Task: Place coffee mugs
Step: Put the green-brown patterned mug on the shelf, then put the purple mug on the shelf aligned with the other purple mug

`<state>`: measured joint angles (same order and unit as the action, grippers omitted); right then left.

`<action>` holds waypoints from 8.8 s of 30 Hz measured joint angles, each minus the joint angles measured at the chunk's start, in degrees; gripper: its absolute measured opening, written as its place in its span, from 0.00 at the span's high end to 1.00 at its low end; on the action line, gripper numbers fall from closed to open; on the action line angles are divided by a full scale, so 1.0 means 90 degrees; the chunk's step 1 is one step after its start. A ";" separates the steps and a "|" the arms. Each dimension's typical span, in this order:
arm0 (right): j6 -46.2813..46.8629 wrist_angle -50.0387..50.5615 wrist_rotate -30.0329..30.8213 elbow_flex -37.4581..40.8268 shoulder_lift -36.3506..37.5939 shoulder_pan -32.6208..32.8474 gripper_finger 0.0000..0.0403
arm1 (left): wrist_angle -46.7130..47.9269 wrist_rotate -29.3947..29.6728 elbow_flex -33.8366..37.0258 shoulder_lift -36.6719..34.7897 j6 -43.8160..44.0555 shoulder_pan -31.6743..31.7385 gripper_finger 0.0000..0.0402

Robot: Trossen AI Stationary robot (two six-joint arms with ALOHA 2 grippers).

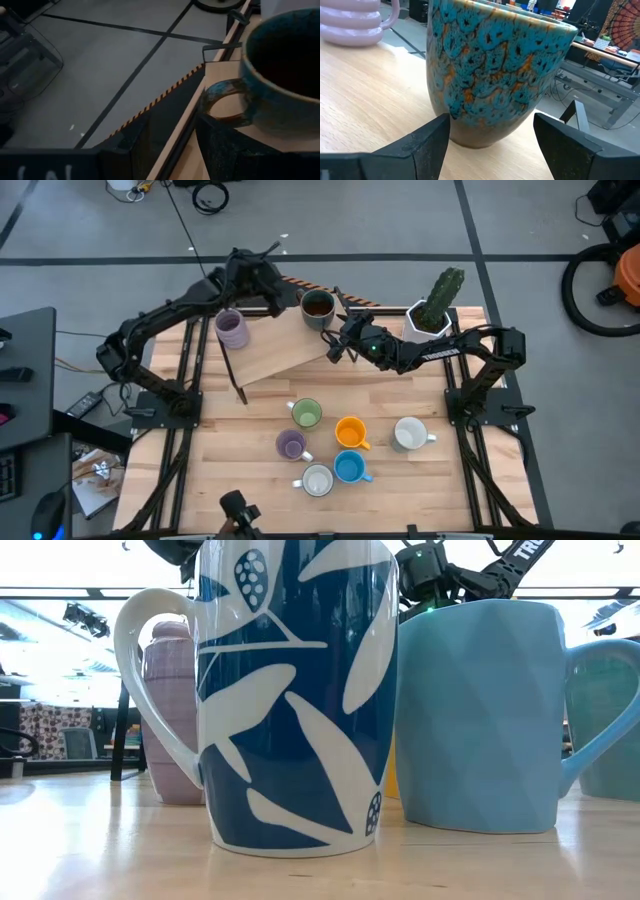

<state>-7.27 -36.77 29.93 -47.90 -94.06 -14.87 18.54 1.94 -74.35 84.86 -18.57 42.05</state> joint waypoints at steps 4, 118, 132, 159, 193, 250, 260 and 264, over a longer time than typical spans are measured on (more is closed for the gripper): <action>0.0109 0.0052 -0.0002 0.0000 0.0000 0.0000 0.27 | 0.0308 -0.0562 0.0000 0.0000 0.0227 0.0122 0.60; 0.0561 -0.0102 -0.0308 -0.0415 -0.0380 0.0958 0.29 | 0.1100 0.0005 0.0007 0.0058 -0.0718 -0.0858 0.60; 0.0399 -0.0102 -0.0880 -0.0418 -0.0454 0.0402 0.29 | 0.0263 -0.0058 0.0007 0.0058 -0.0757 -0.0858 0.60; 0.0236 -0.0140 -0.1311 -0.0418 -0.0454 -0.0041 0.29 | -0.0042 -0.0052 0.0007 0.0060 -0.0870 -0.0861 0.60; 0.0128 0.2892 -0.0449 -0.0415 0.1822 0.0493 0.29 | 0.0268 -0.0260 0.0078 -0.1159 -0.0299 -0.1400 0.62; 0.0121 0.3321 -0.0019 0.0284 0.2453 0.2233 0.32 | -0.0932 0.2997 0.3780 -0.2015 0.3543 -0.8243 0.69; 0.0137 0.2903 -0.0314 0.0611 0.2453 0.2365 0.32 | 0.1003 0.2585 0.2431 -0.1001 0.4029 -0.8242 0.69; 0.0138 0.2813 -0.0300 0.0688 0.2453 0.2558 0.32 | 0.1944 0.2370 0.1805 -0.0840 0.4646 -0.8284 0.69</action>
<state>-6.02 -11.46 27.23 -41.71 -71.99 8.15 36.04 23.27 -58.10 77.30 23.25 -32.51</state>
